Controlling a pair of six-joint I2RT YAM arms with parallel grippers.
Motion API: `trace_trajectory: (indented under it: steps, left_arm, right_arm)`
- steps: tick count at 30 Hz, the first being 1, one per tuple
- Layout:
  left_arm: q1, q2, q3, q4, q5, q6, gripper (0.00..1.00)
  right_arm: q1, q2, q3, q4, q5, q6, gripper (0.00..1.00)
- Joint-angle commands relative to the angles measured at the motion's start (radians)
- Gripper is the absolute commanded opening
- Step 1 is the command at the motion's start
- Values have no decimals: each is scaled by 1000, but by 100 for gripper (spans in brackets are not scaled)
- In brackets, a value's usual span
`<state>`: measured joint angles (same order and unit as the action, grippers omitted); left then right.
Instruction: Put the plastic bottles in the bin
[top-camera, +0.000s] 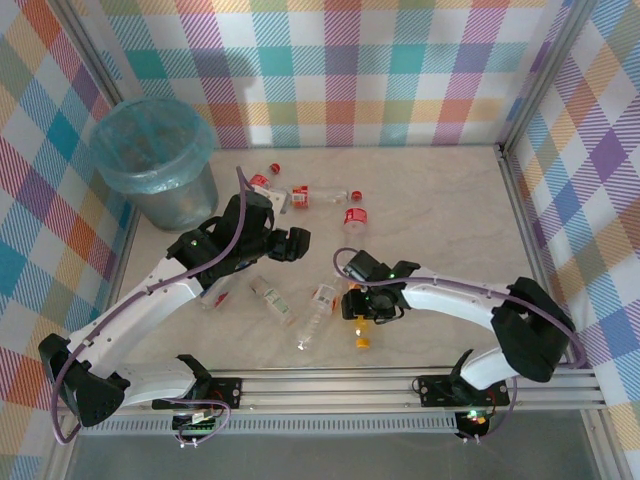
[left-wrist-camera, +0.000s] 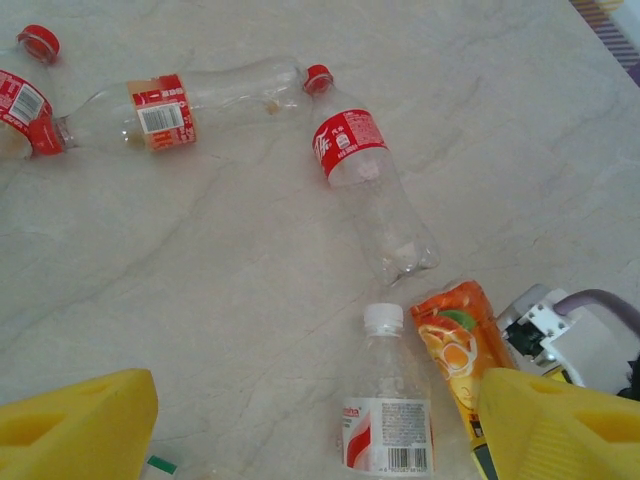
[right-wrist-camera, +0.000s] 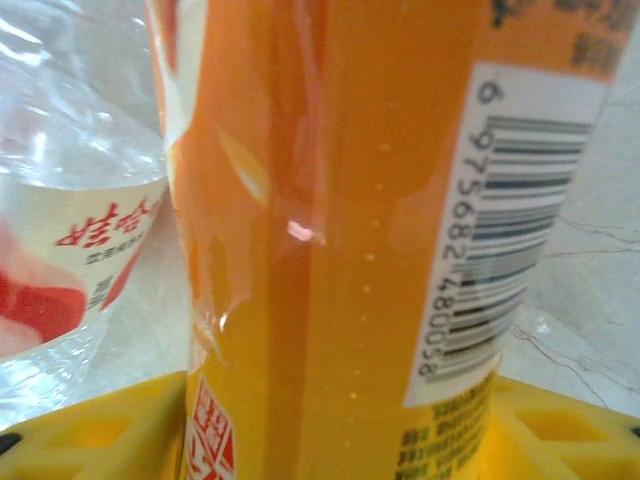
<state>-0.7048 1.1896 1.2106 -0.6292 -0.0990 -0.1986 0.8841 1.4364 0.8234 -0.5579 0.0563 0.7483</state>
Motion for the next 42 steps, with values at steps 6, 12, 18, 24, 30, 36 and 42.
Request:
trace_trajectory:
  steps: [6, 12, 18, 24, 30, 36, 42]
  left_arm:
    - [-11, 14, 86, 3, -15, -22, 84]
    - [-11, 23, 134, 24, 82, -30, 85]
    - [-11, 83, 225, 50, 291, -26, 87]
    - [-11, 162, 271, 124, 478, -68, 88]
    - [-11, 191, 241, 139, 520, -84, 88]
    - [-13, 203, 177, 210, 604, -150, 86]
    - [-12, 203, 167, 223, 567, -154, 74]
  right_arm:
    - [-4, -176, -59, -30, 84, 11, 58]
    - [-5, -315, -49, -28, 133, -45, 57]
    - [-5, -448, 15, 78, 160, -225, 57]
    - [-5, -466, 89, 175, 97, -338, 60]
    - [-4, -455, 117, 222, 0, -314, 59]
    - [-2, -435, 103, 292, -89, -272, 58]
    - [7, -402, 103, 309, -126, -235, 57]
